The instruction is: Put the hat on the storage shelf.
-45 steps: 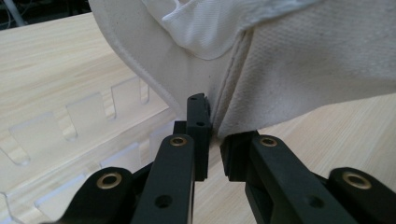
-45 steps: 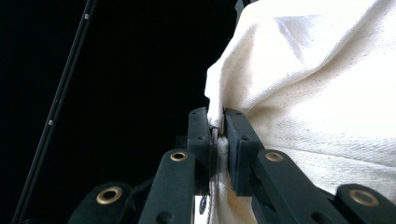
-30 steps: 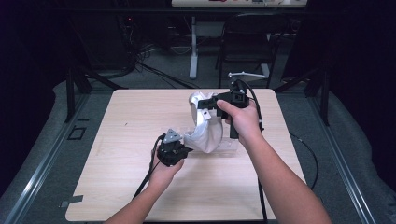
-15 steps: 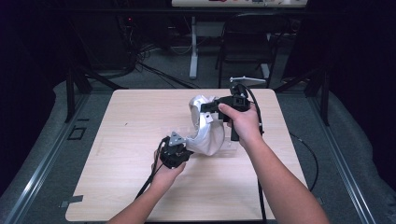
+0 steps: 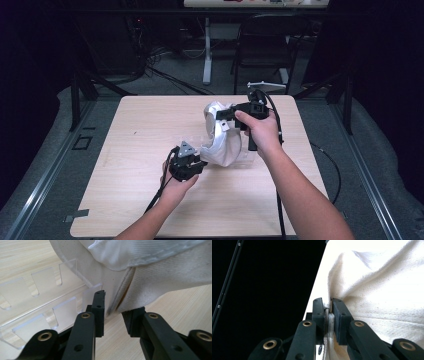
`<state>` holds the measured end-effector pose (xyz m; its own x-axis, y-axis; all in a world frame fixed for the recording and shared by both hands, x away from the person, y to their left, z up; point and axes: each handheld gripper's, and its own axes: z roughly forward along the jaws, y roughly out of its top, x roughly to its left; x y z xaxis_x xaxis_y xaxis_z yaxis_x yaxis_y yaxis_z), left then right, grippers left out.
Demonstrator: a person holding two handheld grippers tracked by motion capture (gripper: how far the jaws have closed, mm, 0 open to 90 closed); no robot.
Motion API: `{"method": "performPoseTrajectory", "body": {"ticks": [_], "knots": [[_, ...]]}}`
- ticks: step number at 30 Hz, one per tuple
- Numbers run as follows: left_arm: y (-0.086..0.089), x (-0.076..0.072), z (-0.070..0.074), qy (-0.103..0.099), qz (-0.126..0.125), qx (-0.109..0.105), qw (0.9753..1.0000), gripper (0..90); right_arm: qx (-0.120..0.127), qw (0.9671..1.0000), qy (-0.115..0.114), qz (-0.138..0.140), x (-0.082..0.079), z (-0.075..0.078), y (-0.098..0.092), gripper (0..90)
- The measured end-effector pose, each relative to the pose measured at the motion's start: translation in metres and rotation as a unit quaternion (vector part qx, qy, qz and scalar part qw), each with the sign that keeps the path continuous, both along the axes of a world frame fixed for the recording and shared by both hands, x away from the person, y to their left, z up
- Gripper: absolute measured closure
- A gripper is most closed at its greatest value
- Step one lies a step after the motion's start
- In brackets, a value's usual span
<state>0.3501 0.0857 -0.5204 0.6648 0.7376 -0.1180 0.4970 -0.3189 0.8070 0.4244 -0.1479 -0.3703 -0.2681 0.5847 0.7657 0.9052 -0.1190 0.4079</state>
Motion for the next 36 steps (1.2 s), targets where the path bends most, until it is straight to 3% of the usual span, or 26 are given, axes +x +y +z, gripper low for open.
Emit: {"method": "performPoseTrajectory", "body": {"ticks": [12, 21, 27, 32, 36], "knots": [[0.011, -0.011, 0.009, -0.01, -0.004, -0.006, 0.9999, 61.4, -0.011, 0.9999, -0.009, -0.004, -0.005, 0.004, -0.006, 77.9], [0.028, -0.021, 0.013, -0.009, 0.0, -0.029, 0.9995, 54.6, -0.014, 0.9996, -0.022, -0.01, -0.012, 0.01, -0.019, 73.1], [0.044, -0.029, 0.015, -0.012, 0.0, -0.038, 0.9992, 53.8, -0.007, 0.9991, -0.039, -0.012, -0.02, 0.013, -0.026, 71.1], [0.064, -0.04, 0.012, -0.02, 0.02, -0.042, 0.9987, 53.9, 0.005, 0.9989, -0.045, -0.01, -0.026, 0.013, -0.032, 69.6], [0.08, -0.05, 0.007, -0.015, 0.031, -0.045, 0.9984, 53.7, 0.013, 0.9978, -0.066, -0.003, -0.035, 0.013, -0.04, 68.2]]}}
